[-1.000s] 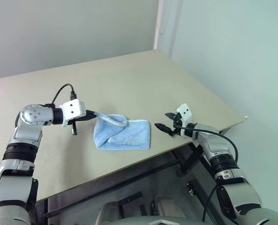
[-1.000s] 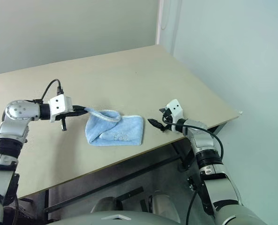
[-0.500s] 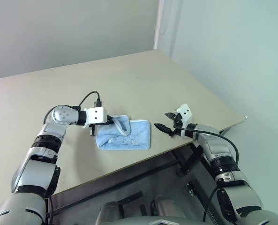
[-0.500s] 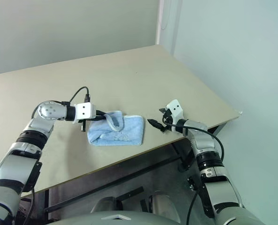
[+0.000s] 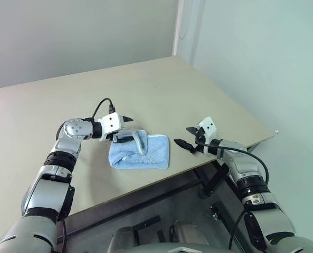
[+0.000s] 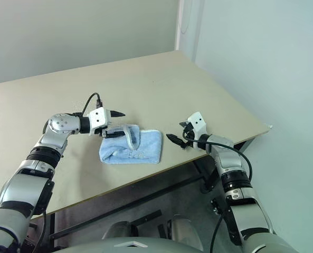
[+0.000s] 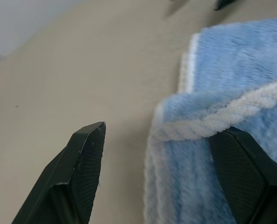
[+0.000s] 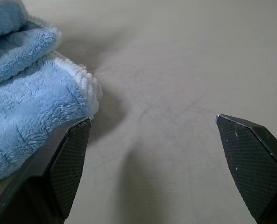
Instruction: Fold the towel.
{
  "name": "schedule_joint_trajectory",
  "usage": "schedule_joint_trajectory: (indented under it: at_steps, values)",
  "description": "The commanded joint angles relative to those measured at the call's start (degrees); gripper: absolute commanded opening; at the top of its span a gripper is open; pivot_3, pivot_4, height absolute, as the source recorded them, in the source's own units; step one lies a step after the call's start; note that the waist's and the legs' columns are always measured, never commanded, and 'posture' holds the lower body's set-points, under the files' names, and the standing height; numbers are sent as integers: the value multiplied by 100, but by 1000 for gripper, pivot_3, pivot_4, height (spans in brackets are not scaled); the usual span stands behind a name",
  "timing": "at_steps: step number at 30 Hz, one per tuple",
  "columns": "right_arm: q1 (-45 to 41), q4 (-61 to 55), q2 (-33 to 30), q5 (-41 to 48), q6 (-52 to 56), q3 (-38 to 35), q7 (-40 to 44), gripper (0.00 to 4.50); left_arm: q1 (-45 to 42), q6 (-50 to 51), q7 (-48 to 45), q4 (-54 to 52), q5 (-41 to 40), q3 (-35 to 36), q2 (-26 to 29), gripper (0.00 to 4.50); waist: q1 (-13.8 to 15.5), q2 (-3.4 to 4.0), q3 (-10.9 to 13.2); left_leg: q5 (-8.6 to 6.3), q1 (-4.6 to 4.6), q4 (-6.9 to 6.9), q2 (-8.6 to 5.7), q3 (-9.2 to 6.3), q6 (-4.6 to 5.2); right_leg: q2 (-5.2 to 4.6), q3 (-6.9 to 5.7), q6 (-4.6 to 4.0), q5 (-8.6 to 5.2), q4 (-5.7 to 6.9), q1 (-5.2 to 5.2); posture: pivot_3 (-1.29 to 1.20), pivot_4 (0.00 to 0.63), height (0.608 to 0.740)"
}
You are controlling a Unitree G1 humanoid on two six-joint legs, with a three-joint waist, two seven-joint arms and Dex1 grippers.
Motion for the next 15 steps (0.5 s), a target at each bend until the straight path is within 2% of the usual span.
schedule_joint_trajectory:
  at_steps: [1,6,11,15]
  values:
    - [-126,-161,15,42,-73,-39,-23,4500,-211,-57,133,93,8,77,-113,3598,2,0,0,0,0,0,0,0,0,0,0,0,0,0,0,0,0,740]
    - [-172,-110,-8,32,-76,-46,-23,4500,-436,229,-260,393,-26,-1,-304,3598,0,-1,0,0,-1,2,-1,1,0,0,0,1,0,0,0,0,0,740]
    - [-171,-103,-15,26,-69,-50,-52,4500,-686,433,-386,882,282,-178,-390,3598,-14,-1,0,0,0,1,-2,0,0,3,-1,1,0,0,0,0,0,740]
    - [-133,-158,-35,42,-25,-66,-70,4500,-730,796,-1143,949,341,-338,-386,3598,-14,-1,0,0,-1,0,-2,-1,0,5,-1,1,0,0,0,0,0,740]
